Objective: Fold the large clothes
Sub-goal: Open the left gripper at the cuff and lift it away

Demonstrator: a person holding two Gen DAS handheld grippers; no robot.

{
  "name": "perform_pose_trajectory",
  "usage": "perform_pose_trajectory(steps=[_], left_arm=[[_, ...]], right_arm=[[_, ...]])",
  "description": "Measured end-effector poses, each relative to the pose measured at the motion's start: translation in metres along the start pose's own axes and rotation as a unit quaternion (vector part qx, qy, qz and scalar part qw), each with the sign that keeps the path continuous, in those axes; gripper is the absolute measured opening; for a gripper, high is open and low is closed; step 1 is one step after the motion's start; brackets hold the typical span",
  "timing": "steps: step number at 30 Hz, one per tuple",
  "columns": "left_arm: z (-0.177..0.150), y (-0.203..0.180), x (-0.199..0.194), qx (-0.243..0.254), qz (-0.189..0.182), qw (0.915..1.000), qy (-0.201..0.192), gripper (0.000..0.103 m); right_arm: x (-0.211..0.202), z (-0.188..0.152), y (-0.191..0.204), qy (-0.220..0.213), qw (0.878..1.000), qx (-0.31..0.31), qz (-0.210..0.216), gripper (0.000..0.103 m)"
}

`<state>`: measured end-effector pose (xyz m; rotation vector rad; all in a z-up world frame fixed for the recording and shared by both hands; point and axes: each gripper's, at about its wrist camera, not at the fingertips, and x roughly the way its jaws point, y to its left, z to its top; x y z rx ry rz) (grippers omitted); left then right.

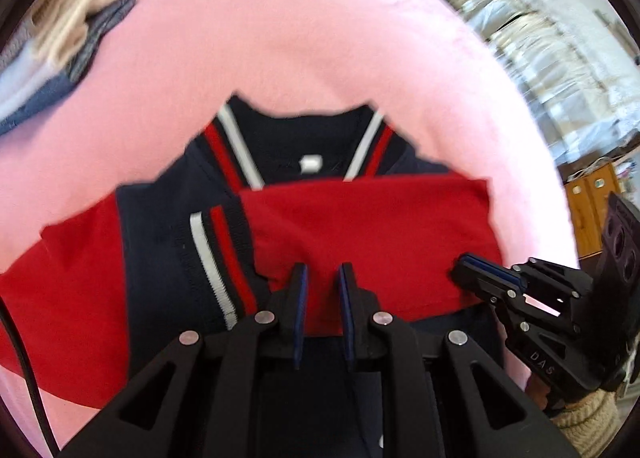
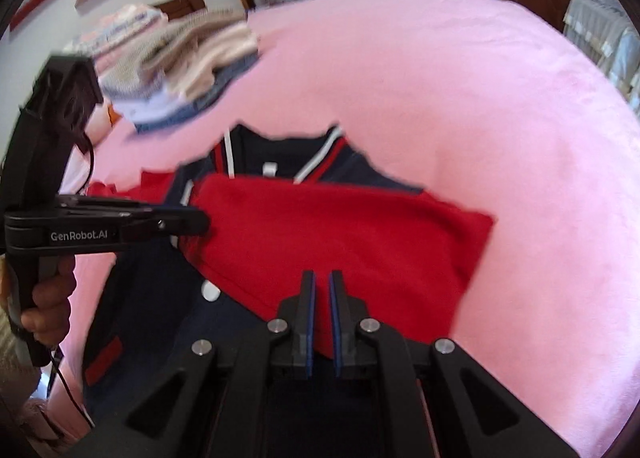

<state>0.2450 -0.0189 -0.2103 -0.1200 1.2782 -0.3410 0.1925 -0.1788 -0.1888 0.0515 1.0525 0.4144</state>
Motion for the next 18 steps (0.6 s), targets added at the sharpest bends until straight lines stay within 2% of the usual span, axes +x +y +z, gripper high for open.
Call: perform_pose_trajectory(steps=[3,6,9,14,18], left_arm=[[-0.010,0.007,0.011,0.005,-0.006,0.9997,0.023,0.012],[-0.012,0.009,0.010,0.011,-0.018,0.9995,0.025,0.011],[-0.012,0.005,0.013,0.018,-0.015,0.9994,0.024,0.011],[-0.016,0.005,0.011,0.019,-0.017,0.9994,0.022,0.011],[-0.019,0.003,-0.008,0.028,-0.021,0.9993,0.016,0.013]], right_arm=[[0.014,-0.019,-0.011,0.028,0.998,-0.001,-0.049,0.002],[0.002,-0.035,-0.033,0.028,0.998,0.019,-0.050,0.000],[-0.007,-0.041,-0.044,0.027,0.998,0.028,-0.050,0.000],[-0.006,-0.038,-0.047,0.031,0.997,0.027,-0.058,0.000],[-0.018,-0.030,-0.041,0.020,0.999,0.031,-0.037,0.003]])
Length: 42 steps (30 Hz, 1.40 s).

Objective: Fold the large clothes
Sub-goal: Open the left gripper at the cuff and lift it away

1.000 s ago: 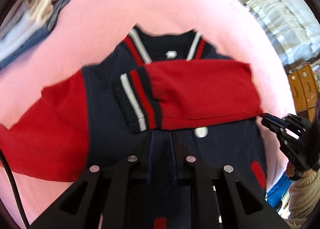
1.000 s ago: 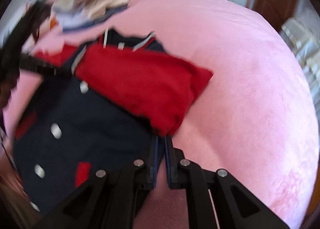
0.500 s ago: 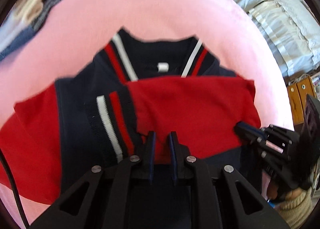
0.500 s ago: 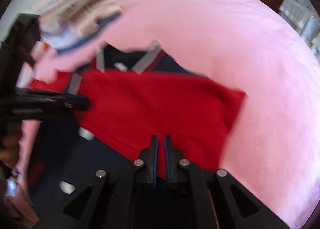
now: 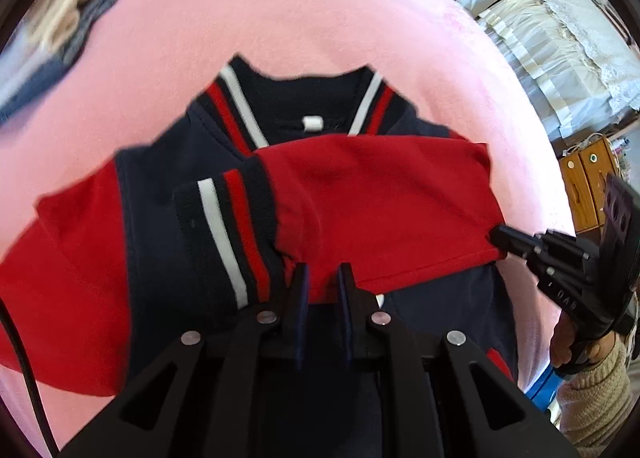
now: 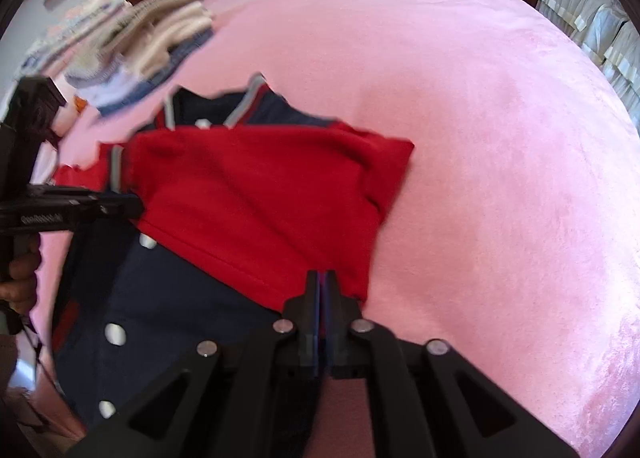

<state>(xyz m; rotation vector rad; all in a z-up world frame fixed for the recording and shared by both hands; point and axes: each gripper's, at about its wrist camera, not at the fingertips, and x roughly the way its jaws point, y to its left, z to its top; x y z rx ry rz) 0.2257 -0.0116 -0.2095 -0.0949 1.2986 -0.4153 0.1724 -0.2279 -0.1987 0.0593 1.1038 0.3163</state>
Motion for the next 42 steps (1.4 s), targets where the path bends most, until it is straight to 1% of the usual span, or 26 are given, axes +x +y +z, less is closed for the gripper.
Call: perform_pose_trajectory(steps=[3,5,8,10,11,13,14,15,16,18,19,20,21,23,24,25,26,27,28,30,32,36,38,40,42], left_arm=[[0.008,-0.008,-0.018,0.011,0.002,0.9996,-0.028,0.022],[0.017,-0.007,-0.024,0.003,0.002,0.9991,-0.043,0.024],[0.028,0.001,-0.017,-0.020,0.003,0.9988,-0.044,0.024],[0.033,0.008,-0.007,-0.033,0.008,0.9988,-0.034,0.024],[0.032,0.014,-0.001,-0.039,0.016,0.9987,-0.028,0.024],[0.028,0.024,0.006,-0.050,0.022,0.9983,-0.019,0.024],[0.027,0.028,0.008,-0.053,0.018,0.9982,-0.018,0.024],[0.025,0.030,0.007,-0.056,0.014,0.9982,-0.019,0.024],[0.024,0.033,0.006,-0.057,0.007,0.9981,-0.021,0.024],[0.023,0.036,0.006,-0.060,0.001,0.9980,-0.023,0.024],[0.022,0.038,0.008,-0.061,-0.001,0.9979,-0.023,0.024],[0.021,0.039,0.009,-0.063,-0.005,0.9977,-0.024,0.024],[0.021,0.039,0.008,-0.064,-0.007,0.9976,-0.025,0.024],[0.018,0.042,0.004,-0.066,-0.010,0.9974,-0.028,0.025],[0.018,0.041,0.001,-0.069,-0.012,0.9971,-0.030,0.030],[0.017,0.043,-0.002,-0.070,-0.013,0.9969,-0.033,0.038],[0.016,0.044,-0.008,-0.070,-0.011,0.9968,-0.037,0.044],[0.014,0.042,-0.015,-0.067,-0.002,0.9967,-0.046,0.054],[0.014,0.040,-0.022,-0.063,0.007,0.9965,-0.054,0.058],[0.011,0.040,-0.037,-0.058,0.015,0.9961,-0.066,0.060],[0.009,0.039,-0.054,-0.061,0.008,0.9954,-0.073,0.061],[0.007,0.033,-0.083,-0.066,0.010,0.9940,-0.087,0.067],[0.002,0.026,-0.104,-0.061,0.019,0.9927,-0.102,0.068],[-0.002,0.020,-0.118,-0.057,0.034,0.9913,-0.114,0.068],[-0.008,0.013,-0.136,-0.050,0.049,0.9895,-0.126,0.068]], right_arm=[[-0.014,0.017,0.004,-0.028,0.999,0.005,0.014,0.003],[-0.013,0.028,0.007,-0.036,0.999,0.005,0.019,0.003],[0.003,0.049,0.015,-0.036,0.999,0.003,0.024,0.003],[0.015,0.058,0.016,-0.032,0.999,0.011,0.023,0.003],[0.022,0.063,0.014,-0.030,0.999,0.016,0.014,0.003],[0.033,0.064,0.002,-0.026,0.999,0.030,-0.018,0.003],[0.037,0.063,-0.006,-0.023,0.998,0.040,-0.032,0.003],[0.041,0.059,-0.019,-0.017,0.998,0.057,-0.035,0.001],[0.042,0.054,-0.030,-0.015,0.997,0.076,-0.028,0.000],[0.038,0.048,-0.047,-0.020,0.995,0.095,-0.007,0.000],[0.034,0.045,-0.050,-0.023,0.995,0.096,-0.007,0.000],[0.031,0.044,-0.050,-0.025,0.995,0.092,-0.020,0.000],[0.028,0.043,-0.050,-0.027,0.995,0.087,-0.031,0.003],[0.024,0.042,-0.051,-0.027,0.995,0.091,-0.027,0.004],[0.021,0.042,-0.051,-0.026,0.995,0.093,-0.024,0.004],[0.018,0.042,-0.051,-0.028,0.995,0.094,-0.021,0.004],[0.013,0.042,-0.050,-0.033,0.995,0.094,-0.020,0.004],[0.008,0.043,-0.051,-0.038,0.995,0.094,-0.018,0.004],[0.002,0.044,-0.050,-0.042,0.994,0.096,-0.017,0.004],[-0.008,0.045,-0.045,-0.051,0.994,0.099,-0.012,0.004],[-0.020,0.045,-0.038,-0.060,0.993,0.099,-0.011,0.004],[-0.044,0.044,-0.018,-0.071,0.993,0.091,-0.008,0.004],[-0.057,0.044,-0.006,-0.078,0.993,0.088,-0.007,0.004],[-0.069,0.042,0.008,-0.084,0.993,0.086,-0.001,0.004],[-0.081,0.039,0.020,-0.091,0.992,0.084,-0.005,0.004]])
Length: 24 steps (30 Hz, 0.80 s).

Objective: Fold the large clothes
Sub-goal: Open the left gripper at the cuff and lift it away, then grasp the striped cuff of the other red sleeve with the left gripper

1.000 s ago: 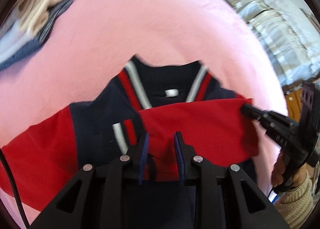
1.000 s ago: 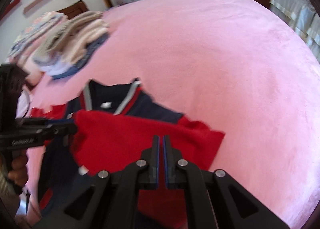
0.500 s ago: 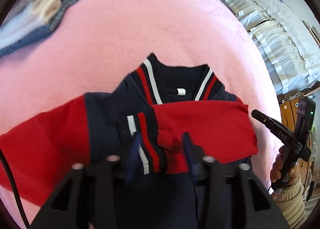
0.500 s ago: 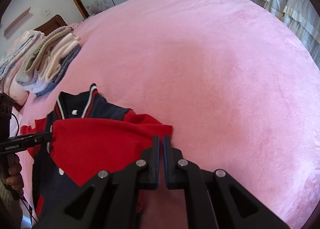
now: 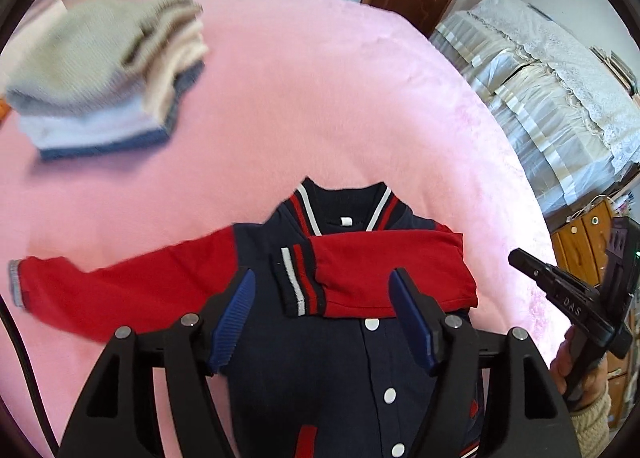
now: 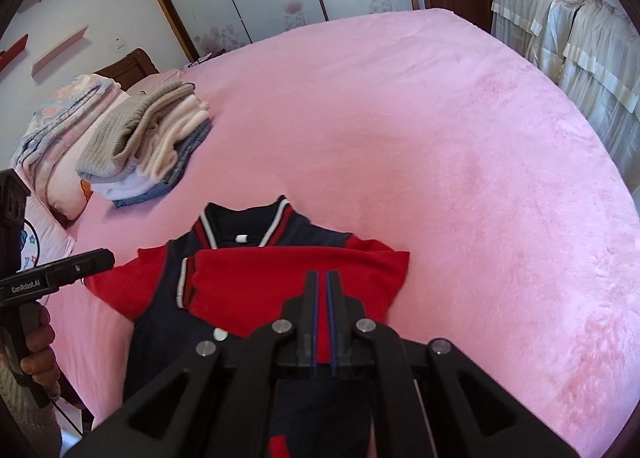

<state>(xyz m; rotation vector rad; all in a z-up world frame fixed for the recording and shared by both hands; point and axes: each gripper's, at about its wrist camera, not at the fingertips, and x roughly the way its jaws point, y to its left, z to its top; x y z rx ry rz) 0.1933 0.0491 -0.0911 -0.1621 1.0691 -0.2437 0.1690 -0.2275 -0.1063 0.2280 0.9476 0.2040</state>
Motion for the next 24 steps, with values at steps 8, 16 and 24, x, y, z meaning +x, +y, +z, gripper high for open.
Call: perform_pose_trajectory(steps=[8,16,24], left_arm=[[-0.027,-0.005,-0.062,0.012,0.012,0.9994,-0.029,0.069],[-0.064,0.028,-0.099,-0.009,0.041,0.9980,-0.048,0.069],[-0.094,0.099,-0.097,-0.066,0.035,0.9972,-0.010,0.069]], right_arm=[[-0.041,-0.022,0.052,-0.020,1.000,-0.015,0.001,0.027],[-0.064,-0.043,0.110,-0.044,0.998,-0.046,-0.003,0.027],[-0.045,-0.064,0.170,-0.040,0.995,-0.089,-0.004,0.027]])
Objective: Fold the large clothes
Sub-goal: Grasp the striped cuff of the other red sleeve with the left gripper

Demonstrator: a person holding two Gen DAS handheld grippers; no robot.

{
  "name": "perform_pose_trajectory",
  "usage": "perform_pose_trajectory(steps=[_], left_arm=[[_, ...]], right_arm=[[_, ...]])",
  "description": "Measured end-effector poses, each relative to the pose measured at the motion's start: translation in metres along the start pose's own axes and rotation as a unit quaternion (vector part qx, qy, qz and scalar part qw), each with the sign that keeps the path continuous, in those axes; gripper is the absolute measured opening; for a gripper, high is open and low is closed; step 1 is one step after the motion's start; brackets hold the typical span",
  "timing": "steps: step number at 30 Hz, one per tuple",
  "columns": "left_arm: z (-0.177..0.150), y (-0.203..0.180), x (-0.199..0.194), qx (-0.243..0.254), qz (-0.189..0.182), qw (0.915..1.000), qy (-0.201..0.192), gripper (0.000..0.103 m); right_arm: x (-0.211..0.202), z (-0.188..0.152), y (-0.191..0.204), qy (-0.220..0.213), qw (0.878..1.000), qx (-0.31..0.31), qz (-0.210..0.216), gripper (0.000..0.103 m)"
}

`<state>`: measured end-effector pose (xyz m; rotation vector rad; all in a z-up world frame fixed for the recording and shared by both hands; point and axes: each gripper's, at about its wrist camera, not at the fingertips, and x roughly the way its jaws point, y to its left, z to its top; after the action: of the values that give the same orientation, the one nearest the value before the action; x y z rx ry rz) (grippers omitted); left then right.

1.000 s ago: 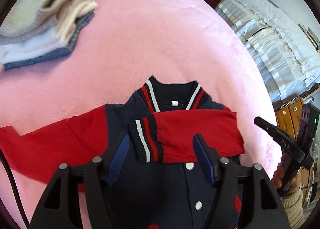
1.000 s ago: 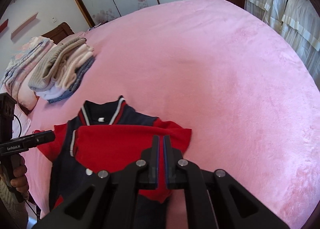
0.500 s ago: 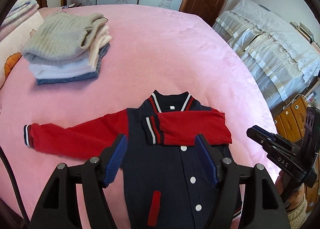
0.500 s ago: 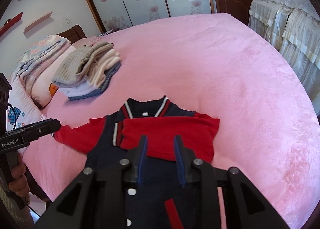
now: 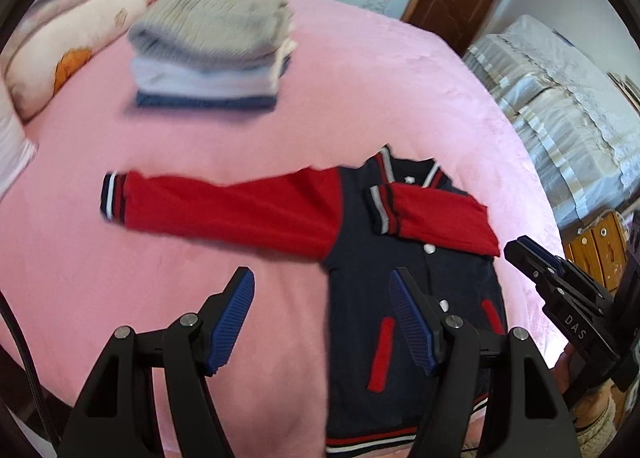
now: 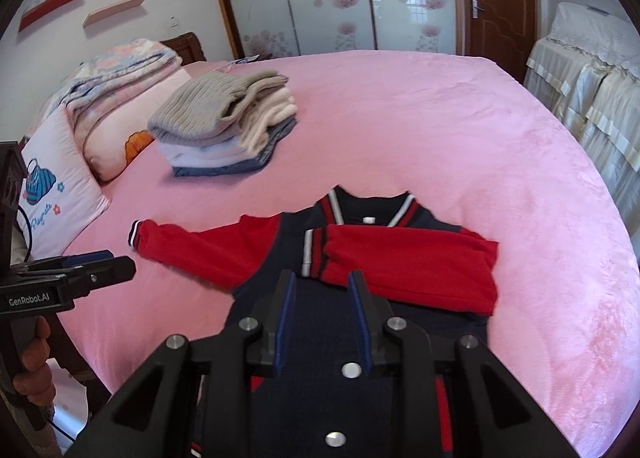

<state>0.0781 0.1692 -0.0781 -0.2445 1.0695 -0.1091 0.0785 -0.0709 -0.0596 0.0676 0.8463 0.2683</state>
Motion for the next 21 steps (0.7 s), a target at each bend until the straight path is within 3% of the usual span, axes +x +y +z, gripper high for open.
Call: perform_pose_trajectory(steps=[5,9,13,15,21], left_arm=[[-0.011,0.066,0.018,-0.077,-0.002,0.9970,0.002,0.069],[-0.018,0.125,0.041,-0.163,-0.040,0.9858,0.002,0.068],[-0.020,0.166,0.064,-0.217,-0.057,0.9745,-0.009,0.067],[-0.018,0.179,0.074,-0.233,-0.060,0.9706,-0.012,0.060],[-0.011,0.215,0.109,-0.301,-0.096,0.9482,-0.028,0.041]], right_arm=[[0.029,-0.006,0.033,0.025,0.999,-0.025,0.008,0.027],[0.057,-0.009,0.051,0.050,0.998,-0.041,0.018,0.027],[0.085,-0.009,0.063,0.066,0.996,-0.052,0.022,0.027],[0.095,-0.008,0.065,0.072,0.996,-0.051,0.027,0.027],[0.120,-0.006,0.076,0.091,0.993,-0.060,0.041,0.027]])
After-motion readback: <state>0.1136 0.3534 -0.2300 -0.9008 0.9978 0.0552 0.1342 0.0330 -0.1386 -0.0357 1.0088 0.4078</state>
